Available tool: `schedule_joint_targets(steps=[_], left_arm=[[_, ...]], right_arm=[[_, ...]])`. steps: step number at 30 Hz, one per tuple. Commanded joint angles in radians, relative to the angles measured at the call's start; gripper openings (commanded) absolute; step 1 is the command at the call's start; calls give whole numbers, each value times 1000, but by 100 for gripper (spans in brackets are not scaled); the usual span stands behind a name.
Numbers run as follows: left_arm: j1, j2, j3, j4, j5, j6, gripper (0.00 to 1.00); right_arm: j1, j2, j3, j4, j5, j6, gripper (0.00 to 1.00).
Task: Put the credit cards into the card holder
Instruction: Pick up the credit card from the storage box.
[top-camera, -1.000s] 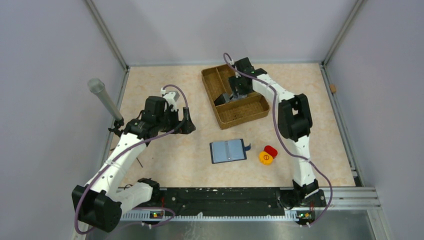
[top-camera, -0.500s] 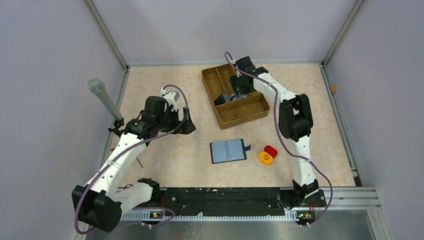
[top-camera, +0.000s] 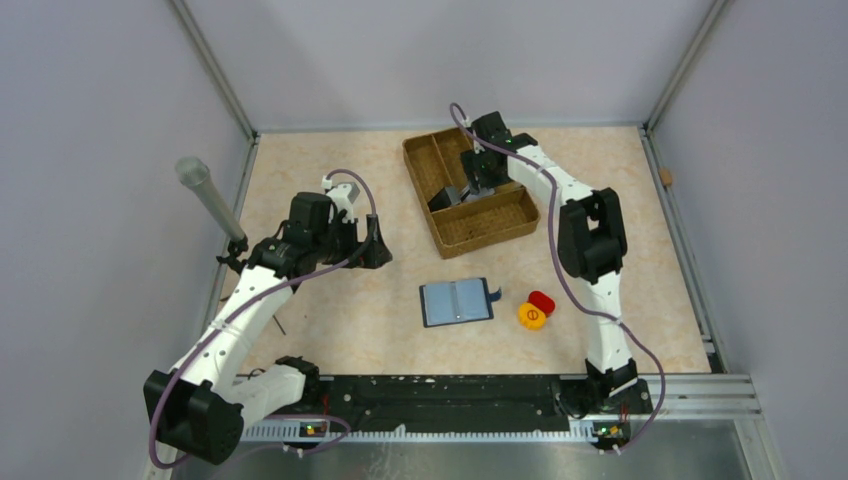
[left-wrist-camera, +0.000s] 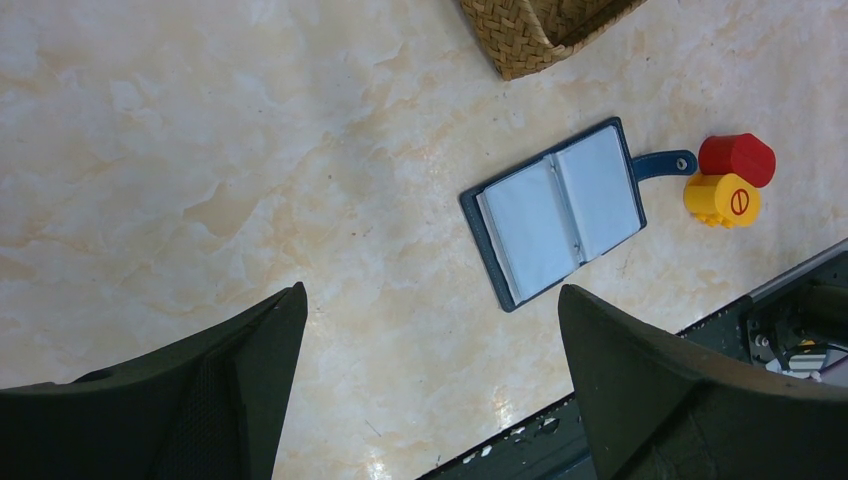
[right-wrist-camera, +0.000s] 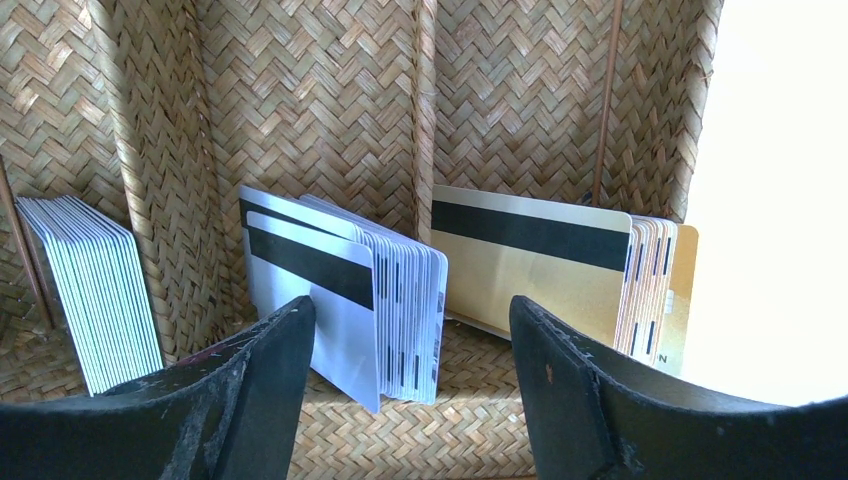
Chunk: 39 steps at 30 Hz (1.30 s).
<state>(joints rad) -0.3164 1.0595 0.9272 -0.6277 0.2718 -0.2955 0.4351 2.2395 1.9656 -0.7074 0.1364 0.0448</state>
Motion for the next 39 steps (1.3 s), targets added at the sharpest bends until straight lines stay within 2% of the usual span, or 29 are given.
schedule_joint_targets(steps=[1, 7, 15, 23, 29, 39], left_arm=[[4, 0, -4, 45, 12, 13, 99], [4, 2, -3, 45, 16, 13, 99], [4, 6, -4, 46, 26, 15, 99], [4, 6, -4, 46, 30, 15, 99], [4, 6, -4, 46, 29, 16, 99], [4, 7, -4, 46, 29, 16, 99]], right_arm=[[-19, -77, 53, -21, 29, -16, 69], [-19, -80, 57, -26, 28, -14, 60], [-19, -88, 63, -31, 33, -18, 58], [-19, -86, 62, -36, 27, -19, 37], [-19, -96, 62, -37, 31, -22, 35], [-17, -117, 64, -38, 41, -23, 17]])
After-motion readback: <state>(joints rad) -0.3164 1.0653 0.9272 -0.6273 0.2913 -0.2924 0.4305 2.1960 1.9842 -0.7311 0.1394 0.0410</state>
